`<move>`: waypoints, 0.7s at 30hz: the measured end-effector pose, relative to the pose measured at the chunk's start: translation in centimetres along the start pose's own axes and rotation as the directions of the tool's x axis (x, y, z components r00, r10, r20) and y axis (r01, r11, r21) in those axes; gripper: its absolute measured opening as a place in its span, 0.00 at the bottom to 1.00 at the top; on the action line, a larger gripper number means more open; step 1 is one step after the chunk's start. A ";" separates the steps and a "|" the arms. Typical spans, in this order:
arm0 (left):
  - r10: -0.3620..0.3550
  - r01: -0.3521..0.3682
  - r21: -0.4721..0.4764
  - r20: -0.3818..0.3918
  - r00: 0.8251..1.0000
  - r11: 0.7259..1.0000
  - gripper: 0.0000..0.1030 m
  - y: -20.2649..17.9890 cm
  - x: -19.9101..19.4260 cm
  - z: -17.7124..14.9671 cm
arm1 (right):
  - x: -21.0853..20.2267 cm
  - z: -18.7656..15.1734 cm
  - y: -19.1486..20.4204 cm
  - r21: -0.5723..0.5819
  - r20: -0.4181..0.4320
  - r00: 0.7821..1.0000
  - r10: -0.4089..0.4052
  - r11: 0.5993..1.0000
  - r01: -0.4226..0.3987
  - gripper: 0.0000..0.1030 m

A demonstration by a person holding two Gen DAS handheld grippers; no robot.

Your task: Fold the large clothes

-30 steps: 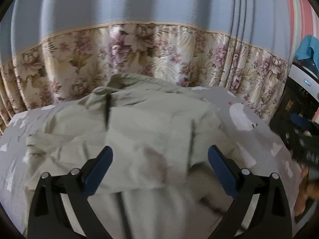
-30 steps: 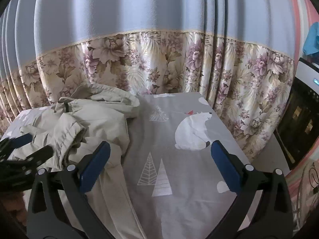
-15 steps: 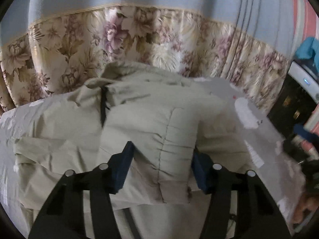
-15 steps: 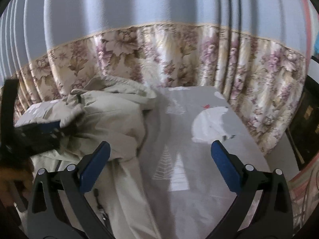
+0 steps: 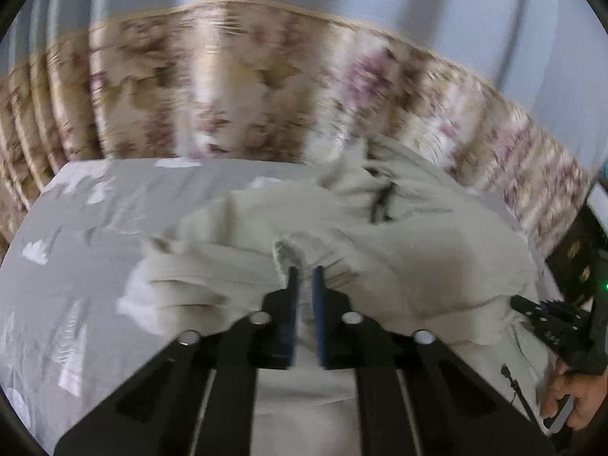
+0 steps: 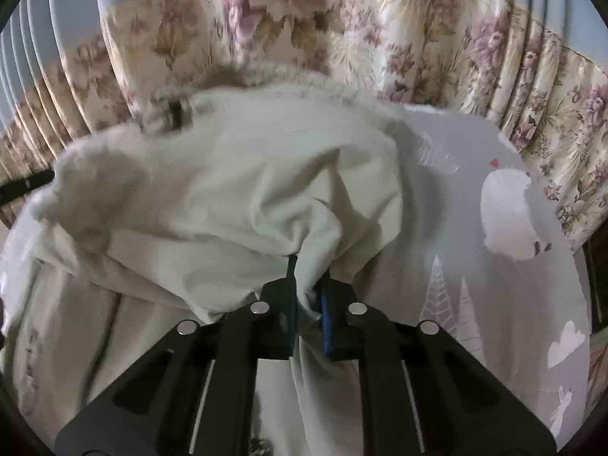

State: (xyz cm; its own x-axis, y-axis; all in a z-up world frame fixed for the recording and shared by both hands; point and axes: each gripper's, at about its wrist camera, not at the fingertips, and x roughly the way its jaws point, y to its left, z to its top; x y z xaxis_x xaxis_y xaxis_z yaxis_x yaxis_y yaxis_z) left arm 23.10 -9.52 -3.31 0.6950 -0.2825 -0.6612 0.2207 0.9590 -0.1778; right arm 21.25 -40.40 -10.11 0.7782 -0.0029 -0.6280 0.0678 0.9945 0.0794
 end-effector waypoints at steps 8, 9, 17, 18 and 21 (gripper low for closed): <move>0.110 -0.113 -0.091 -0.028 0.993 0.990 0.02 8.6 -0.3 -1.4 | -1.2 -1.0 -2.4 -0.030 -0.033 0.998 -0.061 0.998 0.060 0.17; 0.092 -0.095 -0.095 -0.037 0.995 0.991 0.02 8.9 -0.2 -1.7 | -0.3 -1.3 -2.5 -0.031 -0.071 0.996 -0.051 0.998 0.049 0.20; -0.006 0.007 0.027 -0.026 1.000 1.000 0.78 2.4 1.1 -2.6 | -2.9 -0.6 -2.2 -0.018 0.012 0.997 -0.073 0.997 0.073 0.75; -0.017 0.018 0.040 -0.031 0.999 0.999 0.78 1.5 1.6 -2.4 | -3.4 -0.2 -2.2 -0.011 0.029 0.998 -0.059 0.998 0.060 0.75; -0.018 0.022 0.053 -0.074 0.997 0.998 0.78 -0.2 3.8 -2.2 | -3.9 0.5 -1.7 -0.030 0.045 0.998 -0.054 0.998 0.056 0.79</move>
State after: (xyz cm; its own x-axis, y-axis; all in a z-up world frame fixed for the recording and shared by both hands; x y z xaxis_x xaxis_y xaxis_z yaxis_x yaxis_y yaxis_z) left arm 24.18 -10.69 -7.38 0.6381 -0.2974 -0.7102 0.2717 0.9500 -0.1537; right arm 18.41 -42.09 -7.40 0.8006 -0.0616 -0.5960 0.0920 0.9955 0.0208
